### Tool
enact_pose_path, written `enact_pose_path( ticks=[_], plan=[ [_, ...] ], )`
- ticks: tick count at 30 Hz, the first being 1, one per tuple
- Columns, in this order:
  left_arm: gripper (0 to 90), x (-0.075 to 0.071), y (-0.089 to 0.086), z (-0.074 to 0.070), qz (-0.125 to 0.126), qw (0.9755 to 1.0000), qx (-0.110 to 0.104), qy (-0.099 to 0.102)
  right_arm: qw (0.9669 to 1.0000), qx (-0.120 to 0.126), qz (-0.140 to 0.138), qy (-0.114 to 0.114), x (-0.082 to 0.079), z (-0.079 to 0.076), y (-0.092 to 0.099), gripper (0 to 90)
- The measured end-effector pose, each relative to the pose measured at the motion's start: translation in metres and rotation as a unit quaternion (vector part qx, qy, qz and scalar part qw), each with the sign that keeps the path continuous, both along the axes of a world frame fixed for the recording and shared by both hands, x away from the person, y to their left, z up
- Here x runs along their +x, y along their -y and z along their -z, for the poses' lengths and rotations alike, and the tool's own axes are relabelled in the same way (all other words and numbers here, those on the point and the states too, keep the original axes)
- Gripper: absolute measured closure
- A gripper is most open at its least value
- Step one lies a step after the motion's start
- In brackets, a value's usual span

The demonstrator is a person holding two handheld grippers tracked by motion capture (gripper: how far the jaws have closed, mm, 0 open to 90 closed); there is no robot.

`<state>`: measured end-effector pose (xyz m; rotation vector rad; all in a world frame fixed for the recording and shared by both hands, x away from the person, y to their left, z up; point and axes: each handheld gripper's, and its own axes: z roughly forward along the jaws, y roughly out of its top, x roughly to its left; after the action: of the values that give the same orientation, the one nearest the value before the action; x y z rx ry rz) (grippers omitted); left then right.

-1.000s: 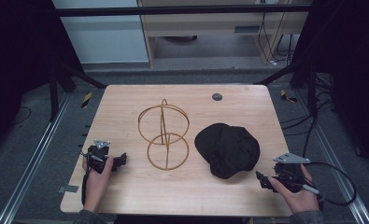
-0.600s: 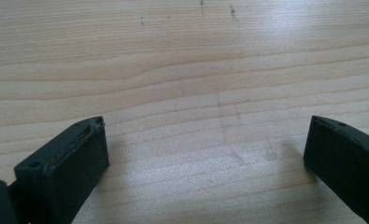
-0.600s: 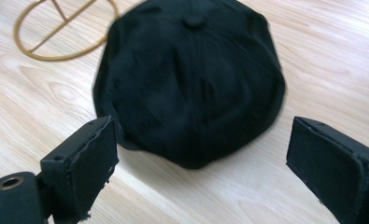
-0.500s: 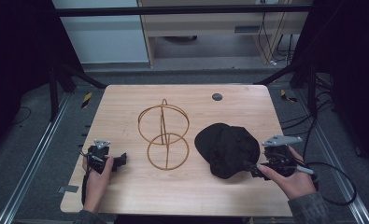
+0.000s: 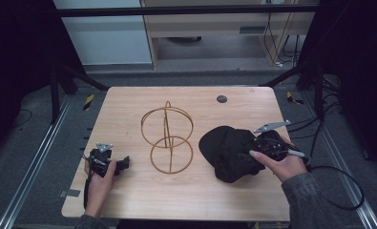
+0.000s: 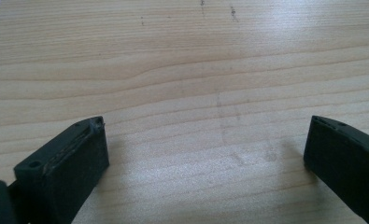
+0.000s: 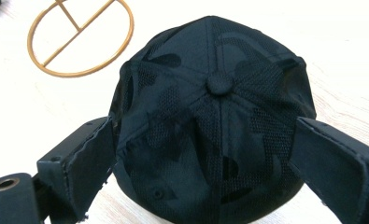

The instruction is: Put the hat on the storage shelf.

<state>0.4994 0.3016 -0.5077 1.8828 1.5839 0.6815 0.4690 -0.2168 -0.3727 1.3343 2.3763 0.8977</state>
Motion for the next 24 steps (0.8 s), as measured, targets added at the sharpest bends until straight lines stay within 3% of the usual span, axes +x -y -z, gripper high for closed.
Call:
enact_pose_path(
  ticks=[9, 16, 17, 18, 20, 21, 23, 24],
  plan=[
    [0.0, 0.0, 0.001, 0.0, 0.001, 1.0, 0.001, 0.0, 0.9998, -0.008, 0.006, -0.015, 0.017, 0.008, -0.007, 7.1],
    [0.0, 0.0, 0.002, 0.0, 0.003, 1.0, 0.0, 0.001, 0.9988, -0.021, 0.023, -0.037, 0.03, 0.027, -0.015, 8.2],
    [0.0, 0.0, 0.002, 0.0, 0.003, 1.0, 0.0, 0.0, 0.9987, -0.024, 0.024, -0.039, 0.031, 0.028, -0.016, 11.1],
    [0.0, 0.0, 0.002, 0.0, 0.003, 1.0, 0.0, 0.001, 0.9986, -0.021, 0.019, -0.044, 0.035, 0.029, -0.015, 21.3],
    [0.0, 0.0, 0.002, 0.0, 0.004, 1.0, 0.0, 0.0, 0.9986, -0.018, 0.019, -0.046, 0.035, 0.03, -0.015, 24.8],
    [0.0, 0.0, 0.002, 0.0, 0.004, 1.0, 0.0, 0.0, 0.9985, -0.017, 0.016, -0.05, 0.037, 0.032, -0.013, 36.0],
    [0.0, 0.0, 0.002, 0.0, 0.004, 1.0, 0.0, 0.0, 0.9987, -0.01, 0.009, -0.05, 0.038, 0.032, -0.01, 48.4],
    [0.0, 0.0, 0.002, 0.0, 0.004, 1.0, 0.0, 0.0, 0.9987, -0.01, 0.009, -0.05, 0.038, 0.032, -0.01, 48.4]
  ],
)
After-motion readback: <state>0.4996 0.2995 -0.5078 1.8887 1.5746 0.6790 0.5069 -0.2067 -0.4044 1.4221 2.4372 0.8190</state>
